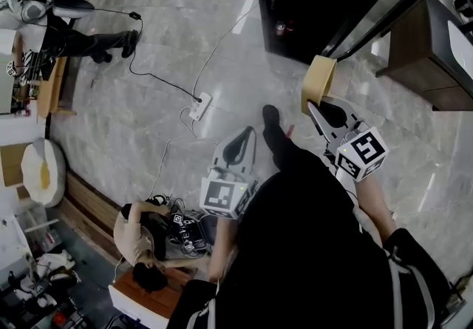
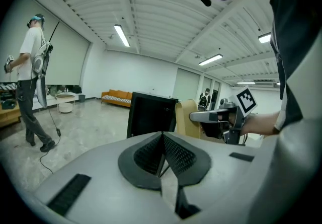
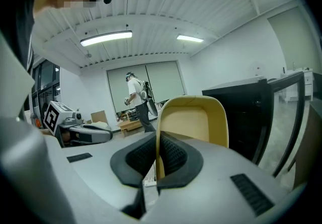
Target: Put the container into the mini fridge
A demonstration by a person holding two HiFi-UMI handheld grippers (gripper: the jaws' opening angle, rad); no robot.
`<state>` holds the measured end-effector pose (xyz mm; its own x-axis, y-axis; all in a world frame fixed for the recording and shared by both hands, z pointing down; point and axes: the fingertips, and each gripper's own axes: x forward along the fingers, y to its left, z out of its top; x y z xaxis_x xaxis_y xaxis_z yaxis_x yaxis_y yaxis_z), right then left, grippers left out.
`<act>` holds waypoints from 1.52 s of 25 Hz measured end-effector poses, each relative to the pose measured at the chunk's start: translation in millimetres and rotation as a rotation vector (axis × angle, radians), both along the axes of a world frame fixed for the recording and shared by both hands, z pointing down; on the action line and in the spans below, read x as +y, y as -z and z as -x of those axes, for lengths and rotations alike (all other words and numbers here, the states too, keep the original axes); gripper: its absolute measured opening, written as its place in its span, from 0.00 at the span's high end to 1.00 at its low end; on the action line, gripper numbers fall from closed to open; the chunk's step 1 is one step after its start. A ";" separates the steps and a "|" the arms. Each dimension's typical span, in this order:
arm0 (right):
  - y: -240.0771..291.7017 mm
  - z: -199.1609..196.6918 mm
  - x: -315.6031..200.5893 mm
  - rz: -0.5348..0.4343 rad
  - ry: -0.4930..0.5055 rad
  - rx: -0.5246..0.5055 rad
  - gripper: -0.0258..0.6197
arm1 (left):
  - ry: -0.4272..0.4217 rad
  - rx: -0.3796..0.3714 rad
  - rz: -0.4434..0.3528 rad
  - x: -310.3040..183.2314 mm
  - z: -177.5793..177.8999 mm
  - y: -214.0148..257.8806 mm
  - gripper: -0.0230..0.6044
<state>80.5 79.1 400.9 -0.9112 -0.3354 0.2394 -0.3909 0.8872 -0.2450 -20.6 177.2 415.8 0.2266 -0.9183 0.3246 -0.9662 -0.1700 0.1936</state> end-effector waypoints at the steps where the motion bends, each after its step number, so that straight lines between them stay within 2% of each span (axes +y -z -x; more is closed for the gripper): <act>1: 1.7 12.0 -9.8 -0.001 0.000 -0.008 0.93 | -0.005 -0.015 0.000 -8.3 10.5 3.4 0.91; 7: 9.4 71.9 -71.4 -0.026 -0.011 -0.015 0.93 | -0.023 -0.052 -0.018 -67.3 65.4 21.5 0.91; 11: 3.9 95.5 -103.5 -0.041 0.001 -0.013 0.93 | -0.048 -0.080 -0.041 -108.9 84.9 25.1 0.91; 15: -5.7 111.5 -119.9 -0.092 0.014 0.061 0.93 | -0.060 -0.076 -0.050 -133.1 96.6 21.8 0.91; 19: -8.5 127.0 -132.9 -0.103 0.020 0.107 0.93 | -0.071 -0.059 -0.065 -153.7 109.7 32.5 0.91; 22: -14.7 133.0 -144.7 -0.109 0.011 0.148 0.93 | -0.095 -0.062 -0.046 -168.9 119.4 28.6 0.91; 27: -41.6 144.3 -167.9 -0.126 -0.015 0.264 0.93 | -0.153 -0.038 -0.052 -197.4 130.4 32.1 0.91; 31: -77.2 145.2 -189.1 -0.179 -0.013 0.405 0.93 | -0.197 -0.070 -0.027 -211.0 138.0 28.8 0.91; 38: -135.5 130.6 -233.5 -0.255 0.021 0.607 0.93 | -0.230 -0.042 0.008 -226.1 126.6 23.3 0.91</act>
